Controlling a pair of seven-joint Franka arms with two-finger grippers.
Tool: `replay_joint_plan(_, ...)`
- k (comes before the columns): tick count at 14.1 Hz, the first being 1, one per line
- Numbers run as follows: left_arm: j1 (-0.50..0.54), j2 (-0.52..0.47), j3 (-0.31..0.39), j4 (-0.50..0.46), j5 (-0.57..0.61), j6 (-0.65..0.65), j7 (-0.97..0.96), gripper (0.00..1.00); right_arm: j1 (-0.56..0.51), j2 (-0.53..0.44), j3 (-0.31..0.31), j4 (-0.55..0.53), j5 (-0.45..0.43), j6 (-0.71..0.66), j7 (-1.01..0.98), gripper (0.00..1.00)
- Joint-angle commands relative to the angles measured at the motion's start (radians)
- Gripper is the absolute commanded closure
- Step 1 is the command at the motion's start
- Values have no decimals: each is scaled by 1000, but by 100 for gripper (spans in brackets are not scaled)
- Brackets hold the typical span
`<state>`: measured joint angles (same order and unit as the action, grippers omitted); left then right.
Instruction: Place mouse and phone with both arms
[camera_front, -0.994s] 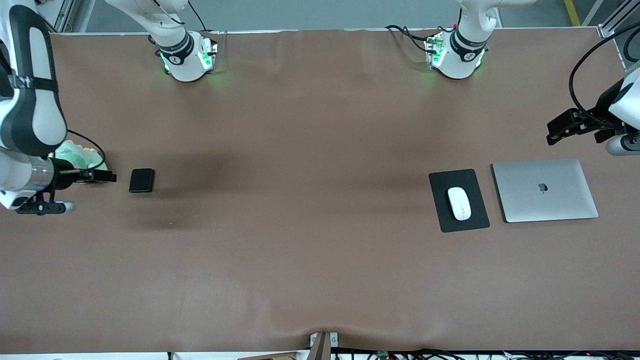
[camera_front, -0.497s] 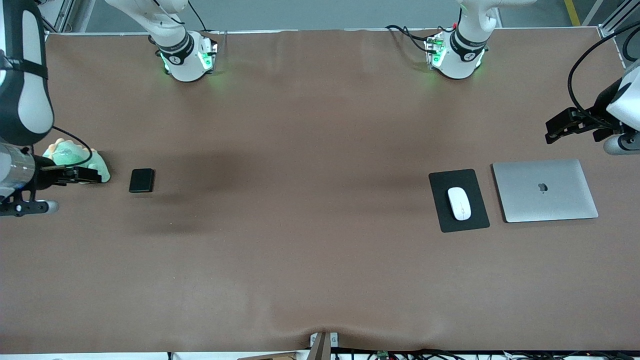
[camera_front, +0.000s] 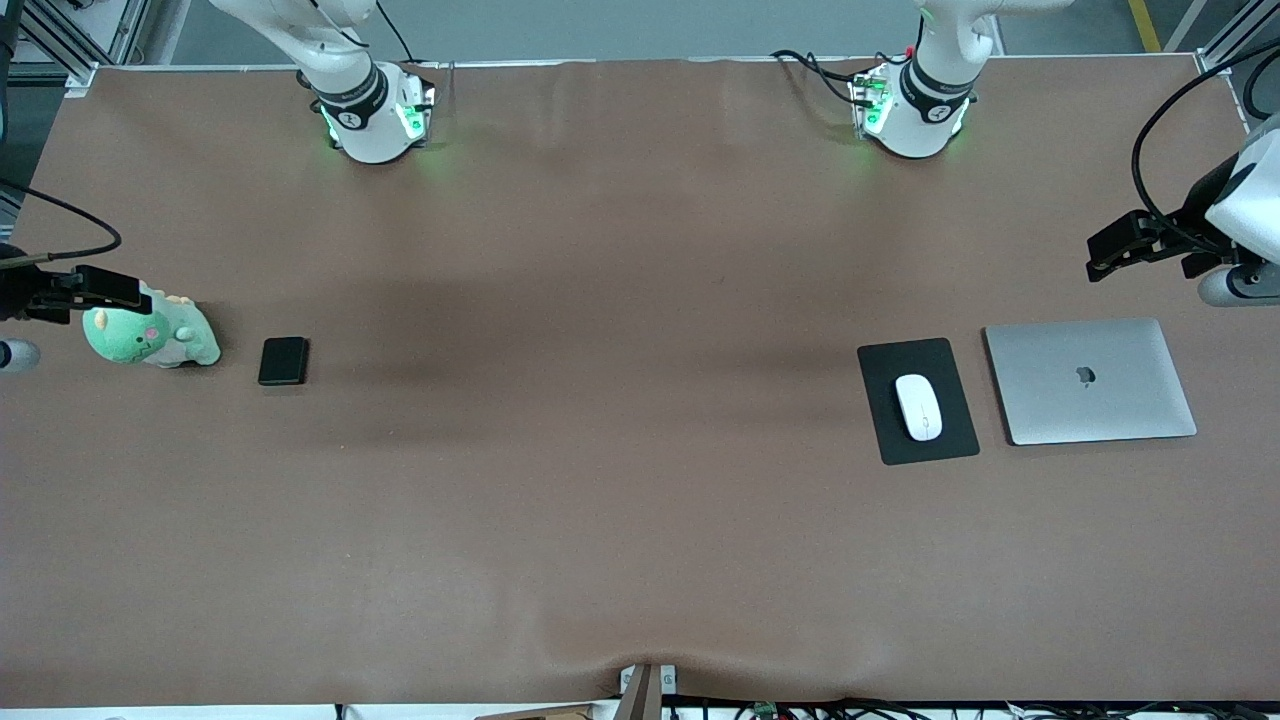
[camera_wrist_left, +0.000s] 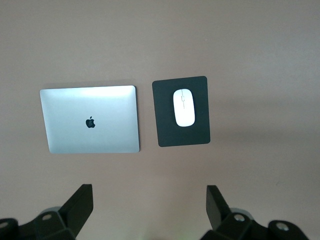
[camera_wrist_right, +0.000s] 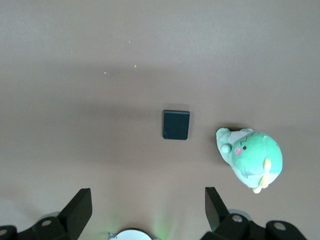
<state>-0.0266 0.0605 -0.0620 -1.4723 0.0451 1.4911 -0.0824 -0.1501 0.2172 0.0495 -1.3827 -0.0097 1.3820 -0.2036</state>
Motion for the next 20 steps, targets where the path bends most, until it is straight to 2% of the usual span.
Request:
replay_joint_plan(1,-7,9,1,26,-4,-18,4,0,3,-68,15,8,-6,-40,-2,0)
replay_joint_plan(5,-3,10,1,26,-5,-15,4,0,81,-156,12,-7,-1,-72,110,0)
replay_joint_plan(8,0,10,1,27,-7,-12,16,0,101,-209,-2,-65,42,-67,204,0)
replay_joint_plan(11,0,10,1,27,-11,-12,21,0,183,-265,-69,-108,48,-60,205,0)
replay_joint_plan(13,0,10,1,24,-16,-12,21,0,190,-300,-77,-165,47,-29,208,0)
replay_joint_plan(15,-4,10,-1,23,-16,-11,21,0,191,-312,-79,-187,47,-20,213,0)
replay_joint_plan(20,-7,10,-2,24,-18,-11,23,0,190,-294,-76,-154,33,-21,239,0)
